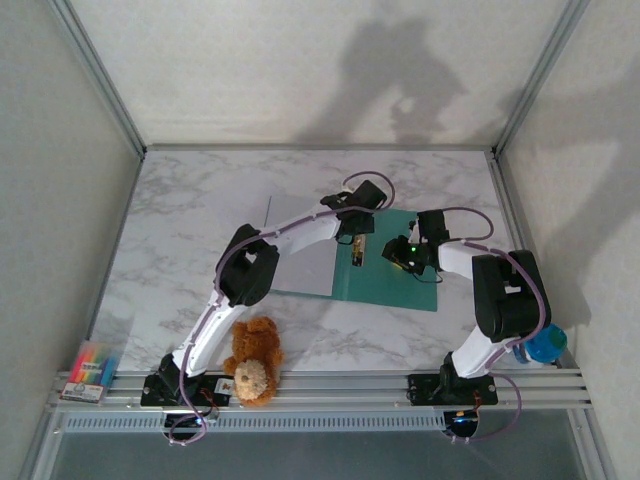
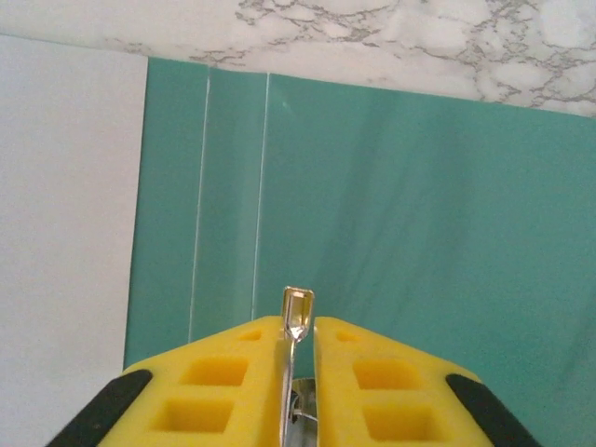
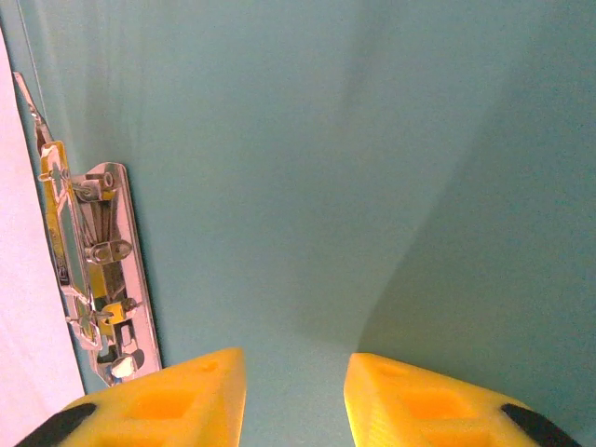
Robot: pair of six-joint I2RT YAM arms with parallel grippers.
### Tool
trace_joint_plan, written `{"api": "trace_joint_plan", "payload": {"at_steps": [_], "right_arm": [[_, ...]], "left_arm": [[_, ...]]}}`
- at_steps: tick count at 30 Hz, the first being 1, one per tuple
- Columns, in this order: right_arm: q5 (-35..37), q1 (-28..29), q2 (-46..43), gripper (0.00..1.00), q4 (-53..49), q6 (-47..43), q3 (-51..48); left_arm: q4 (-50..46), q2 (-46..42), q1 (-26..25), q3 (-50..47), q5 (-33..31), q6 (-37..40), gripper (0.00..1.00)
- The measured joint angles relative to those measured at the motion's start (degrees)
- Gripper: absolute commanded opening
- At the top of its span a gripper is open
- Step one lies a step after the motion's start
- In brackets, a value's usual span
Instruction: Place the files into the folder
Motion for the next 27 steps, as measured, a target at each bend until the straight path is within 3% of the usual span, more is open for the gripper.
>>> {"api": "trace_joint_plan", "payload": {"at_steps": [6,10,14,21,27], "right_arm": [[0.04,0.0,0.0,0.36,-0.24,-0.02,0.15],[0.17,0.0,-0.02,0.35,-0.26,-0.2,0.15],[0.33,0.02,-0.07,0.35,-0.28,-0.26,0.15],[0.72,0.04,-0.07,0.35,-0.83,-0.22,0.5],[4.13,0.02,0.39,0.36,-4.39,-0.83,3.04]], "left_arm": [[-1.11,-0.04,0.15,2.6,0.17,0.96,0.29],[-2.51,-1.22,0.5,2.62,-0.13,1.79,0.42],[-3.3,-5.9,1.29,-0.31,-1.25,1.79,0.42],[0.44,-22.75,5.18,-16.02,-2.91,0.61,0.43],[8.11,-34.99,12.92,-36.48,-1.09,-3.13,0.47]]}}
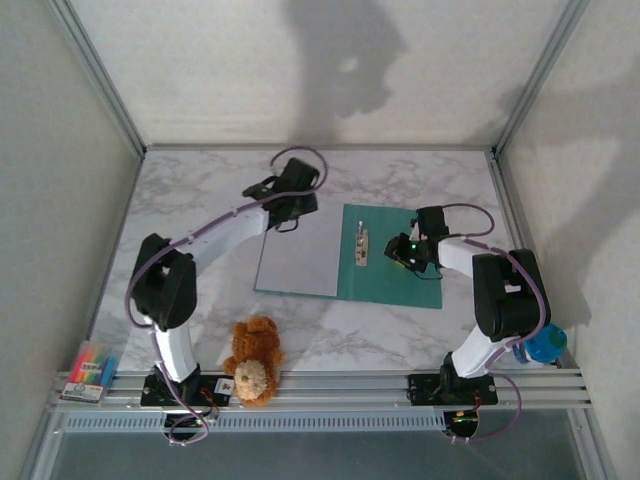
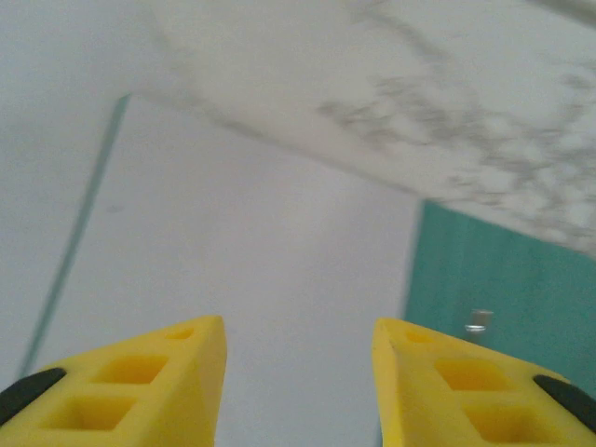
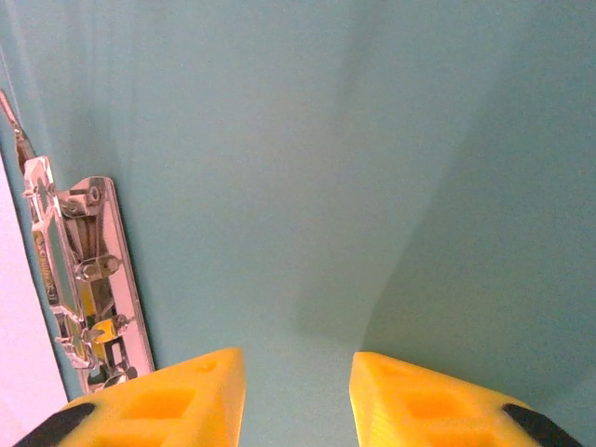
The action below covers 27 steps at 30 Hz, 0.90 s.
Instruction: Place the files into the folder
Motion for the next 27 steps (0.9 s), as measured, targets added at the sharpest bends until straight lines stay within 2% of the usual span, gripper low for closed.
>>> {"api": "trace_joint_plan", "payload": {"at_steps": [6,9,16,27], "right_arm": [[1.07,-0.02,0.31,0.37,-1.03,-0.02,0.81],[1.49,-0.02,0.5,0.37,-2.08,-0.02,1.53],[2.56,-0.28,0.7,0.37,-4.17,-0.02,3.41],[2.58,-0.31,0.74,0.37,-5.03,0.0,4.02]], "left_arm": [[5.97,-4.13,8.92,-18.49,6.54,-3.45,0.47],[7.69,-5.73,10.88,-24.35,9.68,-4.26,0.46],[13.68,-8.39,12.28,-30.08,15.02,-5.2,0.44],[18.56,-8.68,14.47,-35.8,17.62,-6.38,0.46]]}}
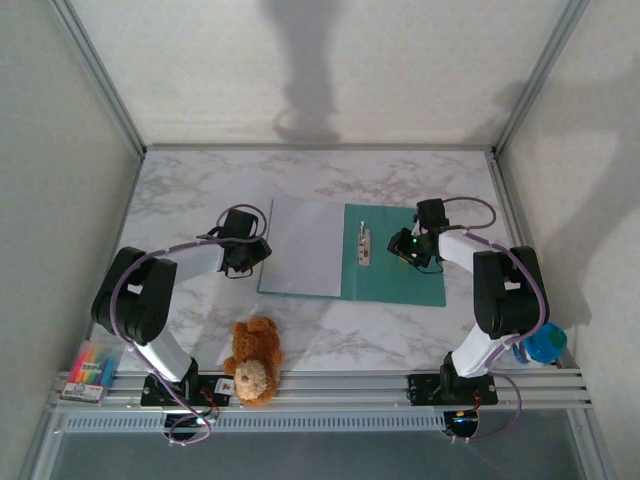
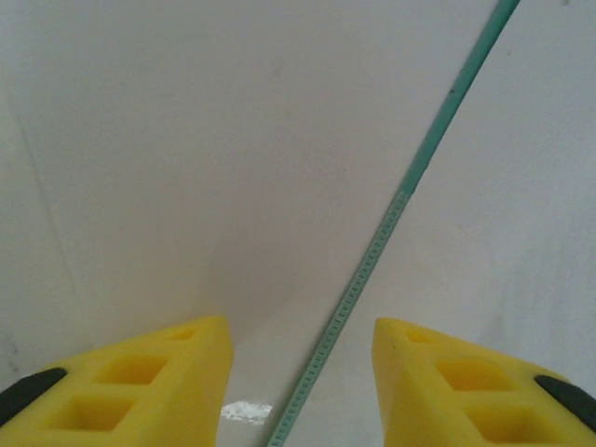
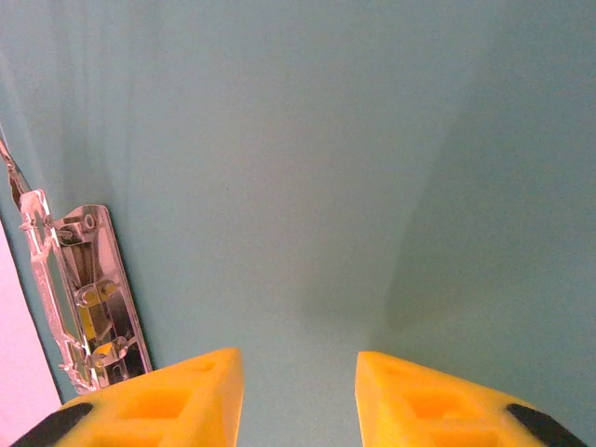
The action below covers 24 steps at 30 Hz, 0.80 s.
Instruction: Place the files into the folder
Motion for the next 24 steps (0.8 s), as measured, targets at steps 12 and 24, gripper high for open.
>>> {"api": "trace_joint_plan", "payload": {"at_steps": [12,24], "right_arm": [[0.87,-0.09,0.0,0.37,-0.02,-0.02,0.0],[1.29,-0.13,-0.59,0.37,-1.09,-0.07,0.0]], "left_arm": [[-3.43,-1.18,2.95,-0.81,-7.72,3.61,0.48],[-15.72,-1.88,7.96,-0.7,-26.03,6.43,0.51]]}}
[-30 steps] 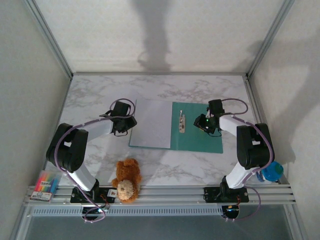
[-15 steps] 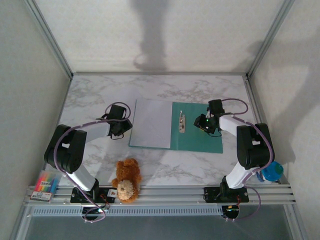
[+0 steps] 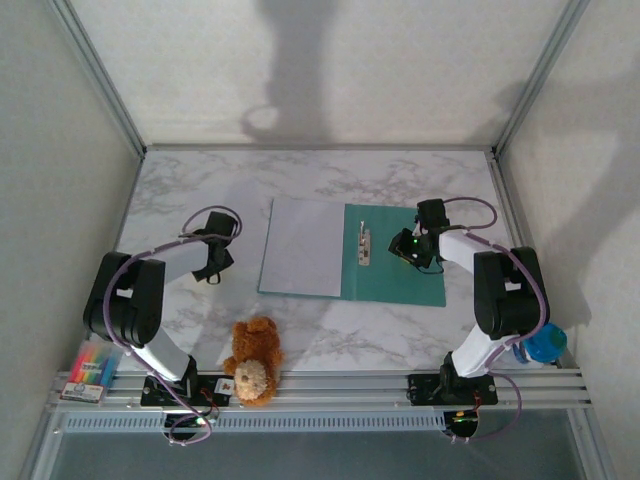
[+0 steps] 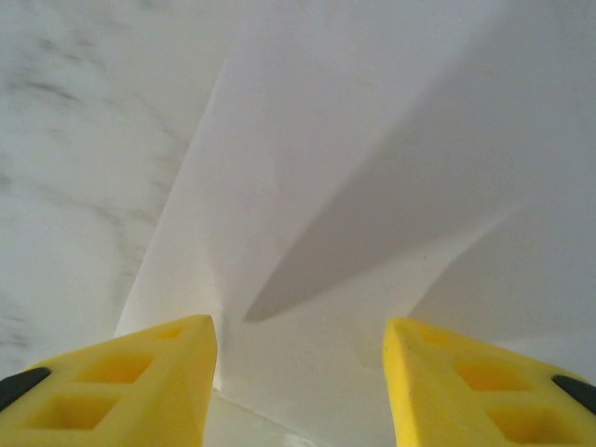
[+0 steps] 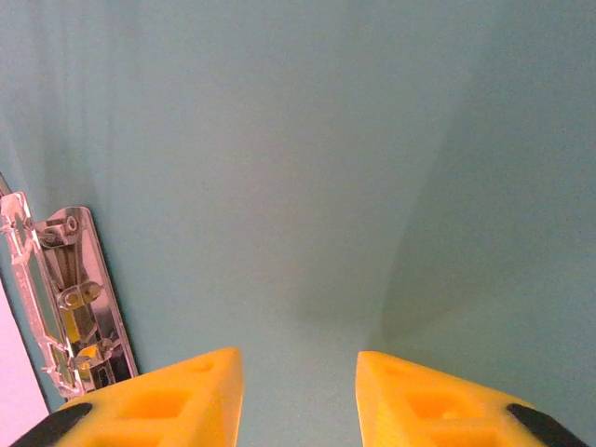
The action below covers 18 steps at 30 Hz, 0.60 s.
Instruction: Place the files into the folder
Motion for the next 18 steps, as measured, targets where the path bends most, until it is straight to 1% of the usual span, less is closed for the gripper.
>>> {"api": "trace_joint_plan", "payload": {"at_steps": [5,9,10,13,16,18], "right_arm": [[0.13,-0.07,-2.95,0.4,-0.94,-0.37,0.04],[-0.2,-0.07,-5.42,0.43,-2.56,-0.37,1.42],[-0.48,-0.07,-5.97,0.44,-2.8,-0.37,2.1],[-1.49,0.22,-6.99,0.47,-2.93,0.2,4.09],[-2.6,1.53,-7.26,0.49,-2.54,1.6,6.08],[-3.28,3.39,-7.21,0.51,-2.21,2.56,7.48]], "left_arm": [[-2.34,-2.19,1.66,-1.07,-0.44,1.05,0.52],[-2.84,-7.06,1.66,-1.16,1.77,1.81,0.56],[-2.8,-8.81,1.73,-1.14,2.4,2.16,0.6],[-2.29,-12.98,2.25,-0.72,4.17,3.58,0.81],[-0.26,-15.72,4.11,-0.04,6.38,4.46,0.99],[1.46,-16.94,5.81,-0.02,7.34,4.7,1.0]]}}
